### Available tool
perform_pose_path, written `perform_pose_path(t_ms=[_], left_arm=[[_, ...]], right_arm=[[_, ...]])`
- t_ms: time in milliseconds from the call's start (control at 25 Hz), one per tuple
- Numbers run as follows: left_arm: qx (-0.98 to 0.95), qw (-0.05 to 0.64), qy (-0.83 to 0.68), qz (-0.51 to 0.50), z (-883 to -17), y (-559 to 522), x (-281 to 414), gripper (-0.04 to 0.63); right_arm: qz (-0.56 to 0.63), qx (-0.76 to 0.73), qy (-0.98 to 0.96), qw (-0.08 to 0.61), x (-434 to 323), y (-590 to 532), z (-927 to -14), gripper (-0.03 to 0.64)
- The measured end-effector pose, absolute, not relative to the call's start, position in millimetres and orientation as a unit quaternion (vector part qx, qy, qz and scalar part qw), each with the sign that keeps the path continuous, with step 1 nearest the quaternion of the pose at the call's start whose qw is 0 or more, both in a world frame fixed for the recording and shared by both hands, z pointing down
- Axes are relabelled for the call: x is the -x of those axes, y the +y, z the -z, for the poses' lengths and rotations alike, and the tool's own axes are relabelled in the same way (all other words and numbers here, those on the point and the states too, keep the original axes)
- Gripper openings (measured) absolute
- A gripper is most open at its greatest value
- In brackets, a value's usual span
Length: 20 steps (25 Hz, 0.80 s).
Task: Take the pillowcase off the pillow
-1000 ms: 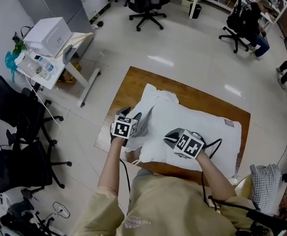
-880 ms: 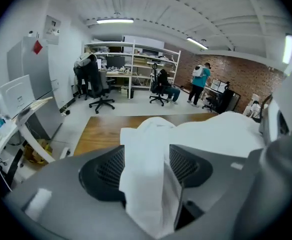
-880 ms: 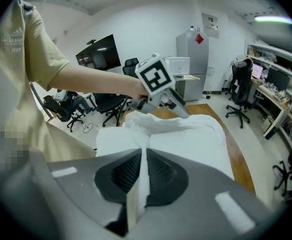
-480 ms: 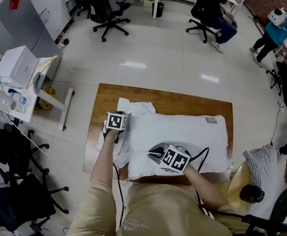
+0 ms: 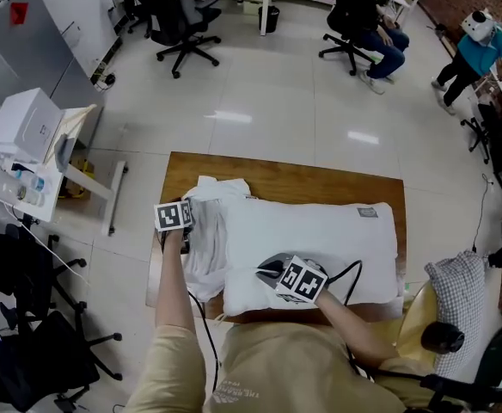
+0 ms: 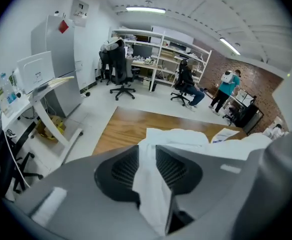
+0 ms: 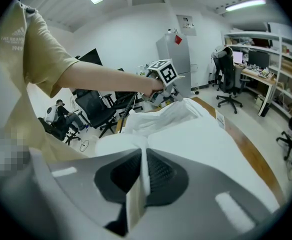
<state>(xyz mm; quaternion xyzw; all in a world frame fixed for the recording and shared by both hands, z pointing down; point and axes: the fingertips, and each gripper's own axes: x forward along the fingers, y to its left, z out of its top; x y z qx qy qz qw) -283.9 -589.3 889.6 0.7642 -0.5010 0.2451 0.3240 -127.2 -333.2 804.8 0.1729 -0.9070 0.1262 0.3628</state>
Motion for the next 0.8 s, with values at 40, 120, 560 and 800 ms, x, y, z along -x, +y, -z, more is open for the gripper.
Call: perform_pose_path(t_ms=[40,120,560,800], left_arm=[[-0.773,0.314,-0.498,-0.235,-878.0,-581.3,281.9,0.120],[-0.793,0.288,-0.490,-0.216,-850.0,-565.1,276.0,0.177],[-0.862,0.133,-0.477,-0.108,-672.8,-435.6,206.6,0.253],[-0.878,0.022,-0.474,-0.063,-574.5,-387.4,154.8,0.255]], right_arm=[[-0.126,-0.177,-0.907,0.359,127.3,-332.6,-805.9,0.015],[-0.126,-0.183,-0.910,0.350,127.3,-331.6,-806.5,0.026],[-0.144,-0.230,-0.945,0.183,81.7,-290.7,-709.6,0.112],[-0.058,-0.364,-0.929,0.030,-17.9,-301.1,-586.9,0.167]])
